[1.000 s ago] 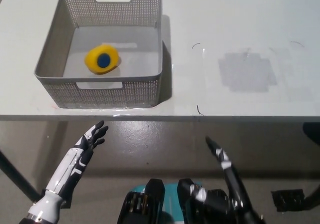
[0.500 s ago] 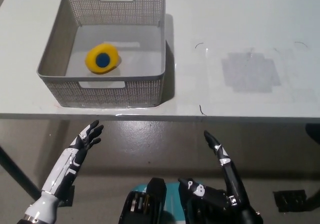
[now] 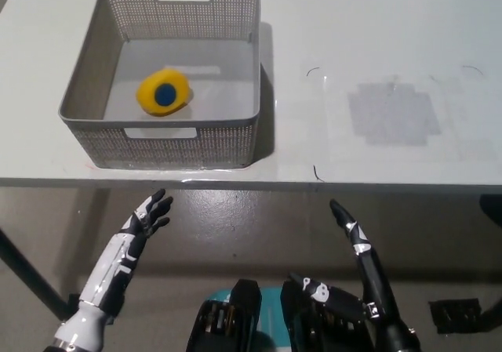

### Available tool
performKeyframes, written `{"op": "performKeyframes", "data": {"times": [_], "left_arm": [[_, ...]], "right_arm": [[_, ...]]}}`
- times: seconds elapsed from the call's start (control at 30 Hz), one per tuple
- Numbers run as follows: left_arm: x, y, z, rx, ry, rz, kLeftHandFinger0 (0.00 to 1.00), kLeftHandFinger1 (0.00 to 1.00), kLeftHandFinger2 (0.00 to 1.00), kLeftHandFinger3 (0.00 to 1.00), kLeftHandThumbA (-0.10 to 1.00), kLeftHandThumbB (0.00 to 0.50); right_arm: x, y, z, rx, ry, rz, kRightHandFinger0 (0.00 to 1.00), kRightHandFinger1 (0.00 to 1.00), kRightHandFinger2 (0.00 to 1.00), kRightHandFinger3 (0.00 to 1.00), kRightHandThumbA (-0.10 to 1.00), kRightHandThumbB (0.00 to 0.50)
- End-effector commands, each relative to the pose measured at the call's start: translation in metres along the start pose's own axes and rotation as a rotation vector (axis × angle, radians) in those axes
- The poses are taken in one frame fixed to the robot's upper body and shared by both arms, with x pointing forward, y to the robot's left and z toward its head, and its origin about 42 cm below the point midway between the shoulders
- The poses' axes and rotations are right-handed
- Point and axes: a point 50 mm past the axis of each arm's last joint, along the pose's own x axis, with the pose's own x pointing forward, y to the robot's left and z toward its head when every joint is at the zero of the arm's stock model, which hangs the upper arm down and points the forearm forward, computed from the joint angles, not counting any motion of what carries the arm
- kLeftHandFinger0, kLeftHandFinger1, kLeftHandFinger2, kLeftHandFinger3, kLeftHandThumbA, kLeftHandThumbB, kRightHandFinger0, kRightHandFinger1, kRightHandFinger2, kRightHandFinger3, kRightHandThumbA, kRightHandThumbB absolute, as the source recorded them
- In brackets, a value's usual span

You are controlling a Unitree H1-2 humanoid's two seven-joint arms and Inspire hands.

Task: Use the right hand to pick up a yellow duck toy and place it into a container on the left hand side

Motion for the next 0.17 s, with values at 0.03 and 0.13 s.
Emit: {"op": "performKeyframes", "data": {"times": [0.03,0.13], "left_arm": [[0.003,-0.022,-0.001,-0.023,-0.007,-0.026,1.00,1.00,1.00,1.00,1.00,0.165],[0.000,-0.034,-0.009,0.053,-0.007,-0.086,1.00,1.00,1.00,1.00,1.00,0.178]], "right_arm": [[0.015,-0.002,0.013,0.048,-0.105,-0.021,1.00,1.00,1.00,1.00,1.00,0.354],[0.016,0.000,0.014,0.063,-0.106,-0.013,1.00,1.00,1.00,1.00,1.00,0.348]]}}
